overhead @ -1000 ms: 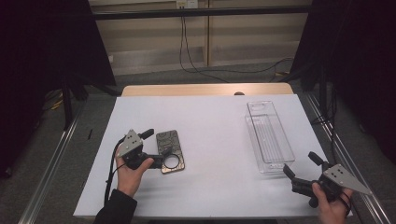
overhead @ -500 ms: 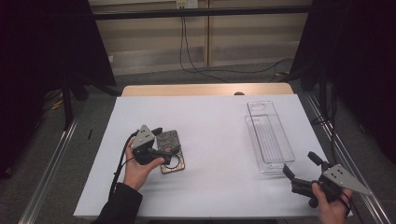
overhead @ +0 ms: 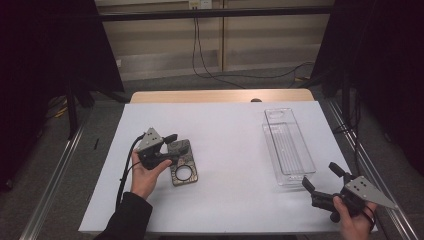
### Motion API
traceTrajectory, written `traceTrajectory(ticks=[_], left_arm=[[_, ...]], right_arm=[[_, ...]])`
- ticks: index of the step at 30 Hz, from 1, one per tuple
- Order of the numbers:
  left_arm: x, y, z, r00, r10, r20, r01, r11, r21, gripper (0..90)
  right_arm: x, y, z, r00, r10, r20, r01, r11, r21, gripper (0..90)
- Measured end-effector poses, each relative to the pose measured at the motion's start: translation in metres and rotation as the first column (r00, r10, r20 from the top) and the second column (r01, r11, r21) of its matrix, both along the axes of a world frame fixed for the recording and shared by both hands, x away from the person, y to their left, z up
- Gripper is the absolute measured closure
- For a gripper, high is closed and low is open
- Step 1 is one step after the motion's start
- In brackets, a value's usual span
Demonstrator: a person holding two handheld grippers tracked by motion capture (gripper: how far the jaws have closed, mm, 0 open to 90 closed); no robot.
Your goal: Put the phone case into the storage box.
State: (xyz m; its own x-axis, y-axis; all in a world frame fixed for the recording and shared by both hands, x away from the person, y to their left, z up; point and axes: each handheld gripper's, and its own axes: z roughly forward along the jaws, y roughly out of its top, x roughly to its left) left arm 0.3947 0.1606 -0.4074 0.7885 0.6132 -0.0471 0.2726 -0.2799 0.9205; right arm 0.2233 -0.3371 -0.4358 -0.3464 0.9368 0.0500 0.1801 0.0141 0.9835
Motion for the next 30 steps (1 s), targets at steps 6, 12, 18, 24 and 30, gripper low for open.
traceTrajectory(ticks=[6,12,18,24,30], left_arm=[[0.004,-0.010,0.002,0.9980,-0.052,-0.035,0.053,0.9986,0.009,58.3],[0.008,-0.017,0.001,0.9944,-0.087,-0.060,0.089,0.9956,0.029,72.1],[0.014,-0.018,-0.002,0.9885,-0.105,-0.109,0.110,0.9930,0.043,90.0],[0.021,-0.023,-0.001,0.9768,-0.124,-0.174,0.137,0.9887,0.062,90.0],[0.030,-0.026,0.005,0.9665,-0.126,-0.223,0.146,0.9865,0.074,90.0]], right_arm=[[0.000,0.000,0.000,1.0000,-0.001,0.001,0.001,1.0000,-0.001,0.0],[0.000,0.000,0.000,1.0000,-0.002,0.001,0.002,1.0000,0.000,0.0],[0.000,0.000,0.000,1.0000,0.001,0.002,-0.001,1.0000,-0.003,0.0],[0.000,0.001,0.001,1.0000,0.004,0.003,-0.004,1.0000,-0.004,0.0],[0.000,0.001,0.000,1.0000,0.006,0.001,-0.006,1.0000,-0.005,0.0]])
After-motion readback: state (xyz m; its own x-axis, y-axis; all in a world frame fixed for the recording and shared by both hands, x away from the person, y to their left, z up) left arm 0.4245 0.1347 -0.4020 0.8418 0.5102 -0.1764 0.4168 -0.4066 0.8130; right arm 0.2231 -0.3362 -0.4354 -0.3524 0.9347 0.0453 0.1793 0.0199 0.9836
